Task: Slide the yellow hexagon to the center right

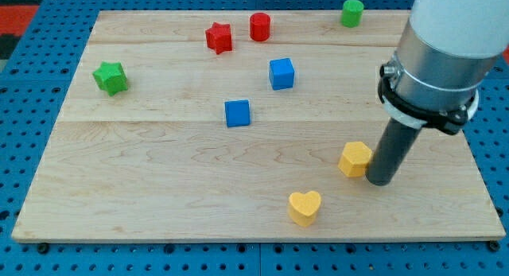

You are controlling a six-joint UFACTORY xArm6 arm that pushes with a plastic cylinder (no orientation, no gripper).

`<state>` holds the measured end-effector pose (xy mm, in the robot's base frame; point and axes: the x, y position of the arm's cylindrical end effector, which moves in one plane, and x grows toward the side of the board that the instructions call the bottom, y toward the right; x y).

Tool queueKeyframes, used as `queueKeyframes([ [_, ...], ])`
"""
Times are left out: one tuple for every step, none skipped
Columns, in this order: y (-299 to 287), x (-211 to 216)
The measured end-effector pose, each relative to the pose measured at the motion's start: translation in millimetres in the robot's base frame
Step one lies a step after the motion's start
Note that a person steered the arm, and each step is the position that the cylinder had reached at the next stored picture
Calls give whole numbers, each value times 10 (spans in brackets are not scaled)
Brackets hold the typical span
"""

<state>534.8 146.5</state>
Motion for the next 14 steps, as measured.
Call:
queueKeyframes([
  [-323, -56],
  [-687, -73],
  [-735, -182],
  [-280, -205],
  [-392, -638],
  [-266, -895],
  [-433, -1085],
  [-837, -1124],
  [-706, -1399],
  [-315, -1468],
  [87, -1318],
  [2, -1273],
  [150, -907],
  [464, -836],
])
